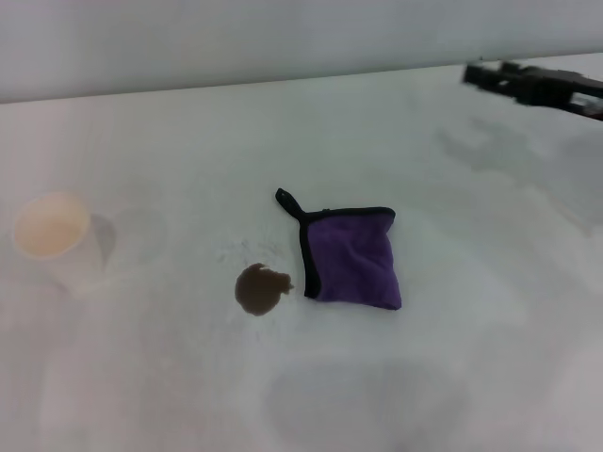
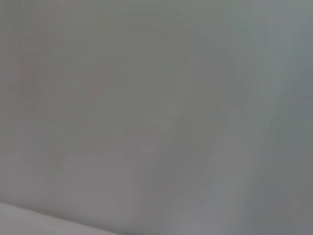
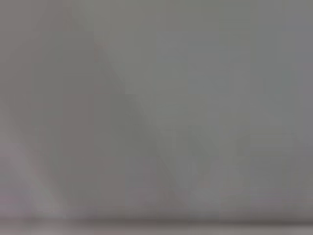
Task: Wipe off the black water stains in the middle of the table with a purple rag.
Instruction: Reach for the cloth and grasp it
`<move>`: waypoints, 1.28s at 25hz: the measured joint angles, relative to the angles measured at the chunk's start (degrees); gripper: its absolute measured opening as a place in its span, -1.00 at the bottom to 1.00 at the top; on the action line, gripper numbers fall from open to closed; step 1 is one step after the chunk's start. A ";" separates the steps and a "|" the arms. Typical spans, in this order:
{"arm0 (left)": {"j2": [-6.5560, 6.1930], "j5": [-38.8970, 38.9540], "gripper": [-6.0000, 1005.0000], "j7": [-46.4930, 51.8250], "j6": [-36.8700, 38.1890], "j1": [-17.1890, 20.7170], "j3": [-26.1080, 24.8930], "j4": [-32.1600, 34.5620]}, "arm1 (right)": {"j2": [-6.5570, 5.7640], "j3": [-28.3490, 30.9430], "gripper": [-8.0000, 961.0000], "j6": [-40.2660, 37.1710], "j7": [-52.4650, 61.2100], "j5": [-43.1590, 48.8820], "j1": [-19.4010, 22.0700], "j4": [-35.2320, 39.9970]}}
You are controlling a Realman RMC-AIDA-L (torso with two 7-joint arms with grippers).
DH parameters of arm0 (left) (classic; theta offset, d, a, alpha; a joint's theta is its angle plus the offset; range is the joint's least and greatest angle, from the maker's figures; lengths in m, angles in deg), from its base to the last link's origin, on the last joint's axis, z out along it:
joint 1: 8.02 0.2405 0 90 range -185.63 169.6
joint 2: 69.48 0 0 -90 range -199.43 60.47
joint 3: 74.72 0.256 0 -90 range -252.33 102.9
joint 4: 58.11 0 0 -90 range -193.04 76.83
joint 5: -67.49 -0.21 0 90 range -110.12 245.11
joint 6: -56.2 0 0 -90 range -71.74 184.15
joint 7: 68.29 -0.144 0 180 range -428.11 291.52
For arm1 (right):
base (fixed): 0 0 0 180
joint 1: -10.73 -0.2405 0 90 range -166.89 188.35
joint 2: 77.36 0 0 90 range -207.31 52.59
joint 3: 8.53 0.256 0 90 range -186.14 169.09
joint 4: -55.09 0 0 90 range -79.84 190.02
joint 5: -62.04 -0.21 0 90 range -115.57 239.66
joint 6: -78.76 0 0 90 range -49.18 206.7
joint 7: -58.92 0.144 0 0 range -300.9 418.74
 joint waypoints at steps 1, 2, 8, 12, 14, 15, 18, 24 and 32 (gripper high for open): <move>-0.01 0.00 0.77 0.64 -0.25 -0.68 0.00 -0.71 | 0.07 -1.25 0.66 0.50 5.06 5.15 -0.24 3.74; -0.01 0.00 0.77 0.64 -0.25 -0.68 0.00 -0.71 | 0.28 -2.95 0.66 1.03 9.89 10.28 -0.30 8.09; -0.02 0.77 0.77 0.91 -5.86 -5.34 0.01 -3.98 | 1.55 -17.35 0.66 2.81 34.78 32.95 -0.64 29.44; -0.01 3.69 0.77 0.60 -9.35 -7.38 0.01 -5.21 | 1.73 -27.76 0.65 6.91 42.54 42.86 -2.56 37.38; -0.01 5.31 0.77 0.35 -10.23 -8.16 0.00 -5.70 | 1.77 -34.01 0.62 8.72 49.37 48.90 -4.37 40.05; -0.01 5.31 0.77 0.35 -10.23 -8.16 0.00 -5.70 | 1.83 -36.52 0.61 9.32 52.85 51.10 -5.40 40.63; -0.07 6.58 0.77 0.30 -11.58 -9.73 0.00 -7.03 | 1.87 -42.96 0.59 10.24 61.94 53.90 -8.60 41.06; -0.33 5.30 0.77 0.27 -14.22 -11.97 0.05 -8.88 | 2.27 -50.96 0.59 7.48 69.58 54.57 -11.13 40.24; -0.56 1.35 0.77 0.25 -14.97 -13.82 0.10 -9.60 | 2.31 -56.28 0.58 7.44 77.03 56.03 -13.21 36.70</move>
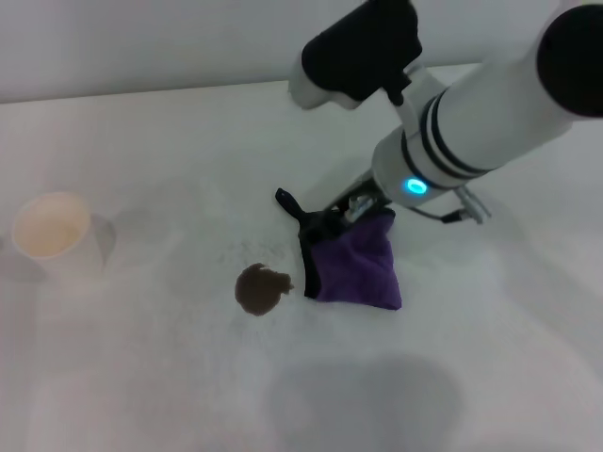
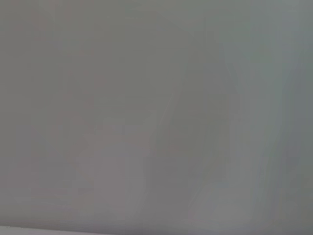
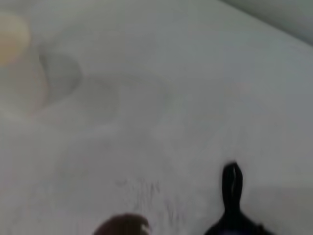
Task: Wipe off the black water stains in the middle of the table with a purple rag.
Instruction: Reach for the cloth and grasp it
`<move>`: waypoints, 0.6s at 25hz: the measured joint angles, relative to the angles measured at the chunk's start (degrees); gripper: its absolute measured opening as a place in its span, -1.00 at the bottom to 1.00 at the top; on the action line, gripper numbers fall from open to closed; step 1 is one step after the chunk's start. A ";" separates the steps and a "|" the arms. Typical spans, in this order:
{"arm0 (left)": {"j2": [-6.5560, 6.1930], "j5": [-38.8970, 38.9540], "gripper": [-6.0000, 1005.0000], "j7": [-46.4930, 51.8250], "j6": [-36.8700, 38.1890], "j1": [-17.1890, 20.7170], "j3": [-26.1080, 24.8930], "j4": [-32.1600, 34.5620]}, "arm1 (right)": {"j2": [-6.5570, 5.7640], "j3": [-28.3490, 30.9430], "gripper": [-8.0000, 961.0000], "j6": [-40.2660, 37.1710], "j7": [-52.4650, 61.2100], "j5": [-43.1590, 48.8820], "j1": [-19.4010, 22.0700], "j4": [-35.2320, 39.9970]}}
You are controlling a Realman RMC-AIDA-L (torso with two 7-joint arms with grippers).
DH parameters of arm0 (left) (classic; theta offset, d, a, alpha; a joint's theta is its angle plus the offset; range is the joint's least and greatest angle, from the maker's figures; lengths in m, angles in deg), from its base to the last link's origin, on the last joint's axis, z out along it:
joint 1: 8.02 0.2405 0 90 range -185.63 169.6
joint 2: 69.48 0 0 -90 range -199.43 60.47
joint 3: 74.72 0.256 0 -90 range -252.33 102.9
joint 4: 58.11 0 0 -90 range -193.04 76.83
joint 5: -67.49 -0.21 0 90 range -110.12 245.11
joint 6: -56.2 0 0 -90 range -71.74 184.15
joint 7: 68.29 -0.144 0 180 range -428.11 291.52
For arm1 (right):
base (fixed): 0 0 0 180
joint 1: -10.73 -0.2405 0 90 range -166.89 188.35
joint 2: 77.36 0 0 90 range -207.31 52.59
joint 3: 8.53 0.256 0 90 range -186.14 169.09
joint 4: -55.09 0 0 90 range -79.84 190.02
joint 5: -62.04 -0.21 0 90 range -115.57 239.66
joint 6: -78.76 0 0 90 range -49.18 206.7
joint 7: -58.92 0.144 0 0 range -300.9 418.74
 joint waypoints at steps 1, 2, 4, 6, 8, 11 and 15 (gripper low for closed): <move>0.00 -0.13 0.77 0.00 0.00 -0.17 -0.01 -0.01 | 0.02 -0.46 0.58 0.16 0.60 -0.01 -0.30 -0.84; 0.00 -0.38 0.77 0.00 0.00 -0.54 -0.01 -0.01 | 0.04 -0.83 0.58 0.29 1.01 -0.07 -0.48 -1.43; 0.01 -0.58 0.77 0.00 -0.01 -1.09 -0.01 -0.02 | 0.09 -1.51 0.58 0.49 1.63 -0.09 -0.58 -2.35; 0.02 -0.73 0.77 0.00 -0.01 -1.58 -0.01 -0.02 | 0.09 -1.82 0.57 0.41 1.94 0.07 -0.57 -3.43; 0.03 -0.79 0.77 0.00 -0.07 -2.01 -0.01 -0.02 | 0.08 -1.69 0.57 0.20 2.26 0.18 -0.59 -4.97; 0.15 -0.80 0.77 0.00 -0.75 -2.86 -0.06 -0.02 | -0.07 -1.12 0.57 -0.11 2.48 0.17 -0.41 -6.63; 0.20 -0.80 0.77 0.00 -1.83 -3.88 -0.10 -0.02 | -0.03 -0.89 0.57 -0.51 2.52 0.21 -0.07 -6.88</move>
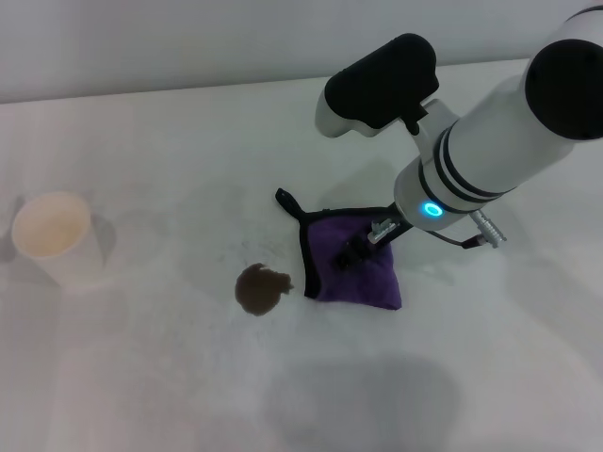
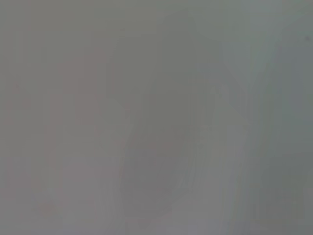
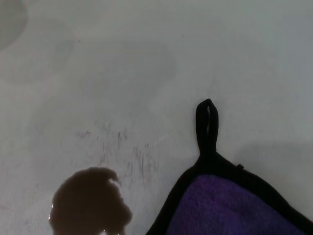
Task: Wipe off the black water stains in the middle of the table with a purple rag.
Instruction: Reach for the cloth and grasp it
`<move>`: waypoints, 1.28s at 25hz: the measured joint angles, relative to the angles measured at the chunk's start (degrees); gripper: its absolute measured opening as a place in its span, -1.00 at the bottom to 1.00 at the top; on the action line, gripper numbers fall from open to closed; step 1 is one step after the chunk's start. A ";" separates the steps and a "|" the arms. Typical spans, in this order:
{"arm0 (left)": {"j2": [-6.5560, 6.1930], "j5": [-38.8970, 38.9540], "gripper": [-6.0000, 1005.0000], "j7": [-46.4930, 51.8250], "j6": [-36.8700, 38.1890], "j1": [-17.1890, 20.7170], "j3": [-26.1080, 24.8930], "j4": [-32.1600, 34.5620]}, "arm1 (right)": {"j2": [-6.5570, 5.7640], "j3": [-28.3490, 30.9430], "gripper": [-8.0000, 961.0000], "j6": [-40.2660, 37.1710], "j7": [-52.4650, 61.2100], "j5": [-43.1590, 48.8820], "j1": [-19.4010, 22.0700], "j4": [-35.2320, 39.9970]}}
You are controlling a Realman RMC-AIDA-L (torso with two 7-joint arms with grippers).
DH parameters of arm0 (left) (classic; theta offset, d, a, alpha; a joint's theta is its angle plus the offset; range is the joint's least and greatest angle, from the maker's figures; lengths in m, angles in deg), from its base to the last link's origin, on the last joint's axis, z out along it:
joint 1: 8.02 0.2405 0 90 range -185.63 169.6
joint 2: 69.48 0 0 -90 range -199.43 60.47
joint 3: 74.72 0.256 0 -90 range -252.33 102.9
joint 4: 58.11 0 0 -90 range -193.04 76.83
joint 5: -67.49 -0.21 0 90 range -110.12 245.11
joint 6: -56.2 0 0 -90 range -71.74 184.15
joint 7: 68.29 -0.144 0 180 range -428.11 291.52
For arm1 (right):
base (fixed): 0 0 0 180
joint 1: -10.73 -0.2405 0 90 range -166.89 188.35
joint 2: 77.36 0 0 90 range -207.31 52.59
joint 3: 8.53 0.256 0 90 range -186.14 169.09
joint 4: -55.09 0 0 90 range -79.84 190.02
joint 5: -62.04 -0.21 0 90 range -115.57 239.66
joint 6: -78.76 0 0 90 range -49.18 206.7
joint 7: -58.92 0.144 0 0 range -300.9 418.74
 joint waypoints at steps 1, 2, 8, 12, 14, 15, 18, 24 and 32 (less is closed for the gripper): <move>0.00 0.00 0.77 -0.01 -0.28 -0.23 0.00 0.00 | 0.02 -0.05 0.57 -0.14 0.02 0.01 -0.02 -0.06; 0.00 0.03 0.77 -0.03 -0.49 -0.39 0.00 0.00 | 0.04 -0.11 0.56 -0.37 0.05 0.05 -0.05 -0.12; 0.09 0.31 0.77 -0.07 -1.74 -1.09 0.00 0.00 | 0.16 -0.92 0.56 -2.34 0.08 -0.16 -0.04 -0.49; 0.09 0.33 0.77 -0.09 -1.83 -1.14 0.00 0.00 | 0.20 -1.67 0.56 -2.67 0.13 -0.34 -0.17 -1.30; 0.09 0.35 0.77 -0.09 -1.83 -1.19 0.00 0.00 | 0.25 -2.07 0.55 -2.68 0.22 -0.38 -0.30 -1.60; 0.09 0.39 0.77 -0.09 -1.83 -1.22 0.00 0.00 | 0.27 -2.22 0.55 -2.69 0.36 -0.37 -0.35 -1.64; 0.09 0.45 0.77 -0.09 -1.83 -1.25 0.00 0.00 | 0.28 -2.49 0.55 -2.61 0.86 -0.39 -0.67 -1.70; 0.09 0.61 0.77 -0.09 -1.83 -1.20 0.00 0.00 | 0.29 -2.68 0.36 -2.47 0.89 -0.53 -1.48 -2.92; 0.09 1.36 0.77 -0.09 -1.82 -1.17 0.00 0.00 | 0.39 -3.44 0.27 -2.40 1.01 -0.54 -2.88 -4.70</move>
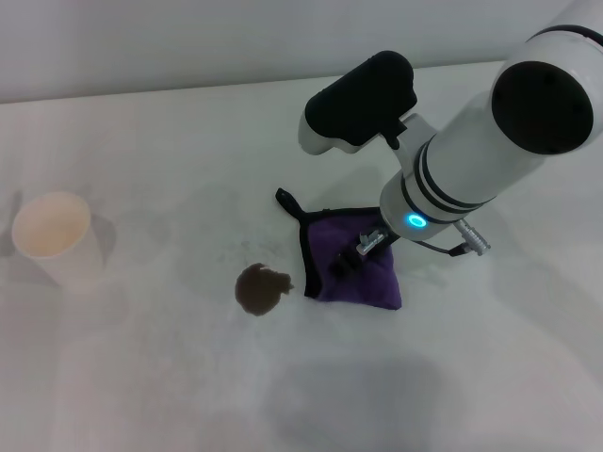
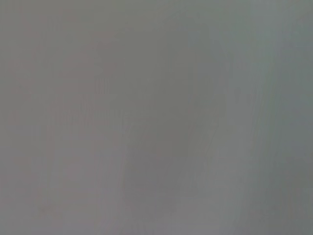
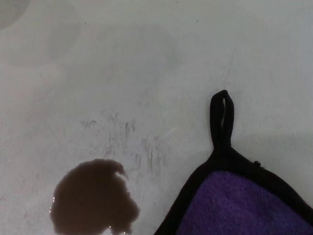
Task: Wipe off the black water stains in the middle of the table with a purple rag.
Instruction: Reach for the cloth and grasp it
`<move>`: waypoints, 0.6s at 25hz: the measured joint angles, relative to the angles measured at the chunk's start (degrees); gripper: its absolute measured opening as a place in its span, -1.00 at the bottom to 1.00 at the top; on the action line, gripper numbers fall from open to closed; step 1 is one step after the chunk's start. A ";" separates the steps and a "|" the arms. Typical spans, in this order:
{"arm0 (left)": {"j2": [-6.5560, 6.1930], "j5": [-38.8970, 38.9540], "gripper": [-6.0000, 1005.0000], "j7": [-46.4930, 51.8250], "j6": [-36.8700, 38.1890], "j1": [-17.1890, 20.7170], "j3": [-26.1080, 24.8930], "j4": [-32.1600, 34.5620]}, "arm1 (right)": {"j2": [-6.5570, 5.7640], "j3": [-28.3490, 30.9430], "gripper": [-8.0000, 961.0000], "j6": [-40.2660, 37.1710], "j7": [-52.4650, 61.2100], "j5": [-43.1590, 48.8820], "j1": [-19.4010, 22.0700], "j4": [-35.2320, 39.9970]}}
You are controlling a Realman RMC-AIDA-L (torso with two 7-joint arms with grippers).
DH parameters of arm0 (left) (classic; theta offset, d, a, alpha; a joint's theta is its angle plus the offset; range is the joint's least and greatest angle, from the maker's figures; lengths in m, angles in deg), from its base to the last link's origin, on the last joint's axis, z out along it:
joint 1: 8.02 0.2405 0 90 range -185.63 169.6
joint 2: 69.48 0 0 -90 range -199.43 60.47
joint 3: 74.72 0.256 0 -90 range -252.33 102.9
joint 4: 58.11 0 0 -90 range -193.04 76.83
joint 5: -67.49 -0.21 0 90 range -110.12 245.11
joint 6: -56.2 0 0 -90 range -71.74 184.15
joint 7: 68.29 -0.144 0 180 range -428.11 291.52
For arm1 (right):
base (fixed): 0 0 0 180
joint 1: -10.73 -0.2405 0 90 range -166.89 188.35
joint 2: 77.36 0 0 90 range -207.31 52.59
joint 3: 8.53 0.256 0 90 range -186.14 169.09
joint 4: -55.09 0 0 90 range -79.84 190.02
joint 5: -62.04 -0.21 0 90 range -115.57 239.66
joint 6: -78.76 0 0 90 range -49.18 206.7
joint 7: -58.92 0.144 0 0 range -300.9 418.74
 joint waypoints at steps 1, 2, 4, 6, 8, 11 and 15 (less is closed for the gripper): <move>0.00 0.00 0.77 0.00 0.00 0.00 0.00 -0.01 | -0.01 -0.01 0.24 0.01 0.01 0.01 -0.03 -0.01; 0.00 0.00 0.77 0.00 0.00 0.00 0.00 -0.03 | -0.01 -0.04 0.21 0.01 0.02 0.01 -0.07 -0.01; -0.04 0.00 0.77 0.00 0.00 0.05 0.00 -0.08 | -0.02 -0.07 0.15 0.03 0.02 0.05 -0.25 -0.01; -0.07 0.00 0.77 0.00 0.00 0.07 0.00 -0.09 | -0.08 -0.08 0.09 0.08 0.03 0.08 -0.43 -0.01; -0.08 0.01 0.77 0.00 0.00 0.09 0.00 -0.08 | -0.15 -0.08 0.03 0.37 0.04 0.08 -0.52 -0.05; -0.09 0.63 0.77 0.00 0.04 0.13 -0.04 -0.09 | -0.16 0.04 -0.06 0.70 0.05 0.06 -0.52 -0.10; -0.09 1.41 0.77 0.00 0.08 0.18 -0.08 -0.09 | -0.08 1.14 -0.40 1.48 0.36 -0.68 -0.69 -2.00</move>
